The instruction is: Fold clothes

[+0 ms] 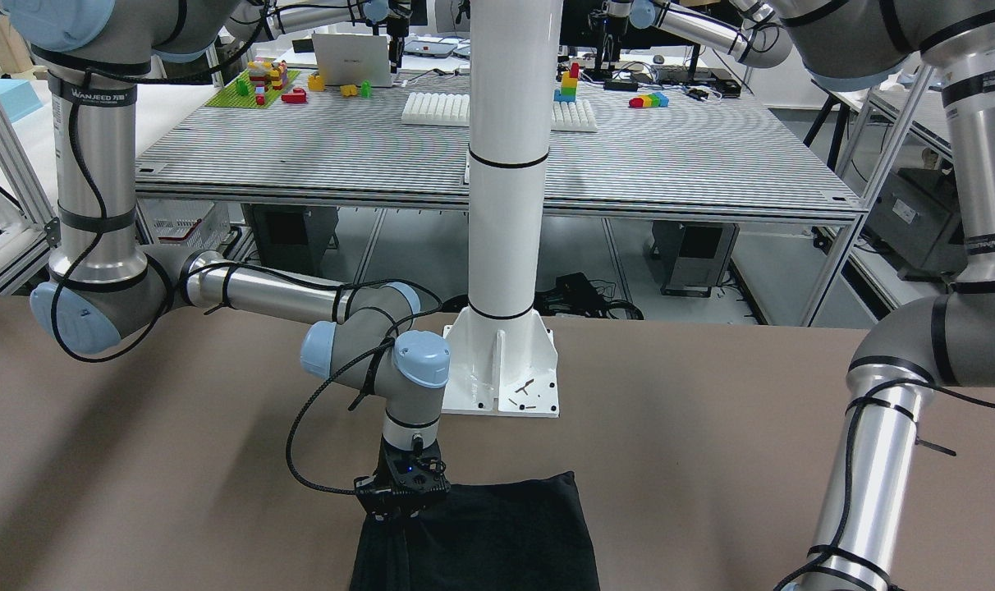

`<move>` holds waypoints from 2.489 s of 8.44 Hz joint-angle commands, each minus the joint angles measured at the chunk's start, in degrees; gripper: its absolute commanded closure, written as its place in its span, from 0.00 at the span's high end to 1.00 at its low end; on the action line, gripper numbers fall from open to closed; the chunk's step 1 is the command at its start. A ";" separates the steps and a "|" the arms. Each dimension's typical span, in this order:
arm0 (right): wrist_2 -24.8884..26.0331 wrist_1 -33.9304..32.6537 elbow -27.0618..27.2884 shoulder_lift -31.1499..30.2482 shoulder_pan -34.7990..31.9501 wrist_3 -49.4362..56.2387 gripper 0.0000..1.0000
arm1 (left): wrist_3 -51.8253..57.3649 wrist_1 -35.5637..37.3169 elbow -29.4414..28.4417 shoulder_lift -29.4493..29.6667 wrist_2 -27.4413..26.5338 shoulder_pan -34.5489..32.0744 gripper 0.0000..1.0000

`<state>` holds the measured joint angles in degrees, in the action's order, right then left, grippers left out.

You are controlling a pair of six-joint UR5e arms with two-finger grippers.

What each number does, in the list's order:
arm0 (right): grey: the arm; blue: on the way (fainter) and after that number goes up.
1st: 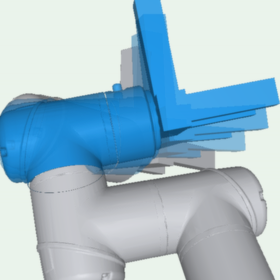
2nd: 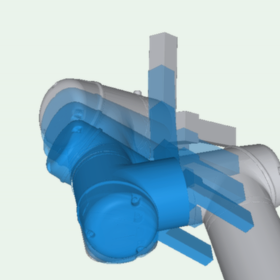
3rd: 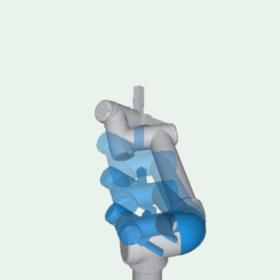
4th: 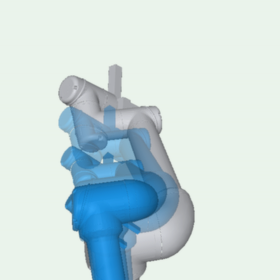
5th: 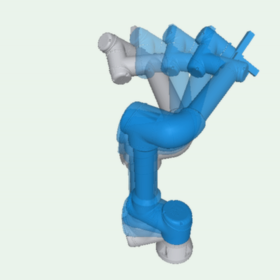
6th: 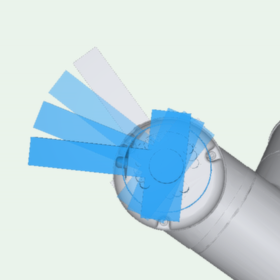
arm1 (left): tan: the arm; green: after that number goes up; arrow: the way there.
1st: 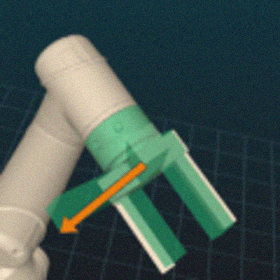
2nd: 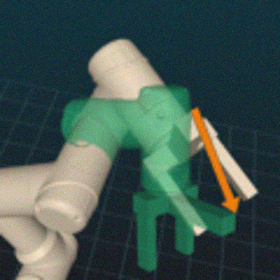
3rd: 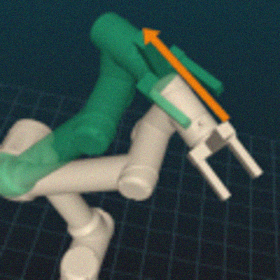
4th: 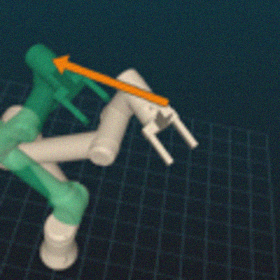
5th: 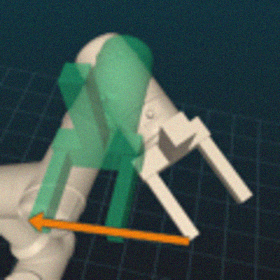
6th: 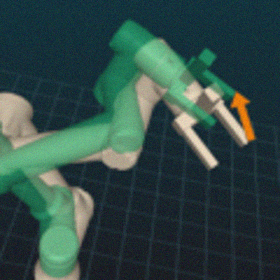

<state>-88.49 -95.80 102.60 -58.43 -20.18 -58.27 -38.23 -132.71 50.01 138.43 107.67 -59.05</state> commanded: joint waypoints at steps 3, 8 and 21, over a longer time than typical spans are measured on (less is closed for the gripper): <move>-0.02 0.00 1.02 -0.19 -0.03 0.00 0.37 | 0.00 0.00 0.00 -0.09 0.00 -0.01 0.95; -0.02 0.00 1.02 -0.54 0.06 0.00 0.19 | -0.09 -0.26 1.23 -1.23 0.00 0.08 0.95; -0.19 -0.09 7.19 -4.87 -4.51 -0.88 0.92 | -1.40 -0.44 3.25 -2.28 -0.09 0.87 0.95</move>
<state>-88.62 -95.71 111.48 -65.87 -22.24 -59.09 -39.64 -133.16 52.70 136.58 107.58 -58.19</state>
